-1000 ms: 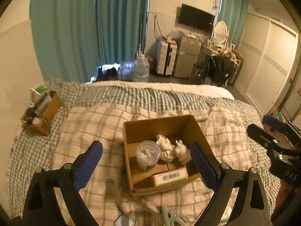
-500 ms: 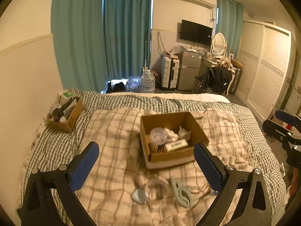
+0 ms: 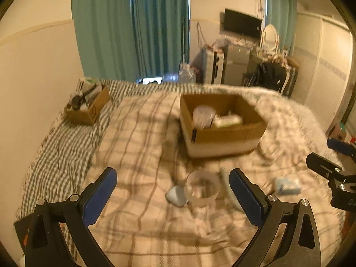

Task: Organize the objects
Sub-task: 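Withdraw both tools from the box and approach the hanger and tape roll, then grasp the grey-blue hanger with the right tool while the left tool grasps the tape roll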

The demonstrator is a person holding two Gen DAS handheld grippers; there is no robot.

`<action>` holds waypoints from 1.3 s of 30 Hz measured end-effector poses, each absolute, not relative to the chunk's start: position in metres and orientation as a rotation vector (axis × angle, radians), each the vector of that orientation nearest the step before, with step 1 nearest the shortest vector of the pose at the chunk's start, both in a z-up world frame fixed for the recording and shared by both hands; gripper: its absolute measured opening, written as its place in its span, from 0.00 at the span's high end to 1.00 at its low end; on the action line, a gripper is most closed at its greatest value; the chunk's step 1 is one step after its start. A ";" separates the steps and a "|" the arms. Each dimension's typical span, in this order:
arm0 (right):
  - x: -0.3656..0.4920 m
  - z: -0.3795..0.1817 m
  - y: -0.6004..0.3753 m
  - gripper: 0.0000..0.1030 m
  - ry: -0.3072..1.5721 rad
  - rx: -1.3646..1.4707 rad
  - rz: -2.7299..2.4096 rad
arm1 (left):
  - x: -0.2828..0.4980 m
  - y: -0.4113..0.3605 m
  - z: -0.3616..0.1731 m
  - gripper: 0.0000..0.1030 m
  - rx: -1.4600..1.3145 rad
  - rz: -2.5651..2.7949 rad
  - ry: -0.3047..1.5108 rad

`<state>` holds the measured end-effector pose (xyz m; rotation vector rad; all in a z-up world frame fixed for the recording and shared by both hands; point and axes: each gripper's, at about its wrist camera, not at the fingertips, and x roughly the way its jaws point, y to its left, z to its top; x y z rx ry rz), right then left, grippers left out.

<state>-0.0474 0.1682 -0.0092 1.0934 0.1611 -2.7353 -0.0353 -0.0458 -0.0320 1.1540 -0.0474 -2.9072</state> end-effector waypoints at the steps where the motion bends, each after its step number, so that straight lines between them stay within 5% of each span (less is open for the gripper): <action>1: -0.052 -0.023 0.166 0.11 0.161 1.129 -2.718 | -0.037 -0.046 -0.043 0.00 1.177 -2.893 -0.049; 8: -0.082 -0.087 0.146 0.11 0.196 1.302 -2.605 | -0.051 -0.062 -0.104 0.00 1.292 -2.775 -0.049; 26: -0.138 -0.186 0.104 0.11 0.286 1.629 -2.355 | -0.073 -0.092 -0.141 0.00 1.441 -2.686 0.130; 28: -0.141 -0.195 0.102 0.15 0.308 1.673 -2.334 | -0.075 -0.093 -0.142 0.00 1.459 -2.679 0.136; 33: -0.141 -0.195 0.107 0.50 0.339 1.699 -2.387 | -0.079 -0.093 -0.148 0.00 1.526 -2.631 0.156; 39: -0.127 -0.158 0.132 0.52 0.228 1.561 -2.506 | -0.080 -0.078 -0.142 0.00 1.540 -2.671 0.148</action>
